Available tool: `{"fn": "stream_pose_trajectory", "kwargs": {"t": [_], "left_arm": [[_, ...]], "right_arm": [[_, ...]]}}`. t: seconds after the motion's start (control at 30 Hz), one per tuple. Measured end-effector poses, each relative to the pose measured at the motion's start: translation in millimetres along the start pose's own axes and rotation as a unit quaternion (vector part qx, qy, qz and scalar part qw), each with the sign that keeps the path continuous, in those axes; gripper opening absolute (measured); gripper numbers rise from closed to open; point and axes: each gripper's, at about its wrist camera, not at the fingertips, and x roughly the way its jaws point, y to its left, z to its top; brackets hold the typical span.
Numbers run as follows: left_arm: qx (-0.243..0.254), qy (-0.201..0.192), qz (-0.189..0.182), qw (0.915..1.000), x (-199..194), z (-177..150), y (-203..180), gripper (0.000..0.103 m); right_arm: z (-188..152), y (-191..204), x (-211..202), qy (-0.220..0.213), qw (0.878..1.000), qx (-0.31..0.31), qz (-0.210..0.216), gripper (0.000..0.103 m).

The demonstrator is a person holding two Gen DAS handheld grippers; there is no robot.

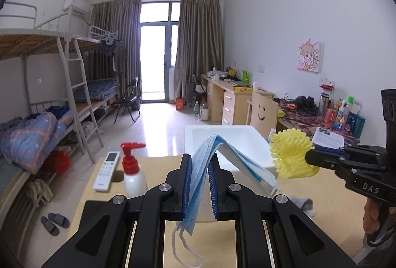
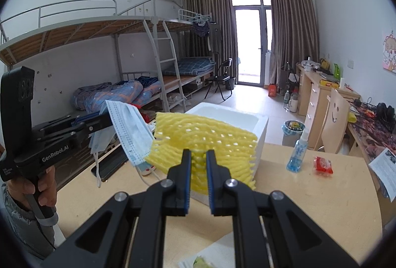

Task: Organize soft objects
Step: 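Lift the yellow net with the right tool and carry it over the foam box, then open the right tool to drop the yellow net into the foam box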

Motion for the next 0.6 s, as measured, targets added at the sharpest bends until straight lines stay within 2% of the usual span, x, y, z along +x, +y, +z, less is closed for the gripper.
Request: {"fn": "stream_pose_trajectory", "kwargs": {"t": [0.6], "left_arm": [[0.001,-0.009,0.014,0.9999,32.2,18.4,14.5,0.015]], "right_arm": [[25.6,-16.9,56.5,0.031,0.999,-0.008,0.001,0.014]]}}
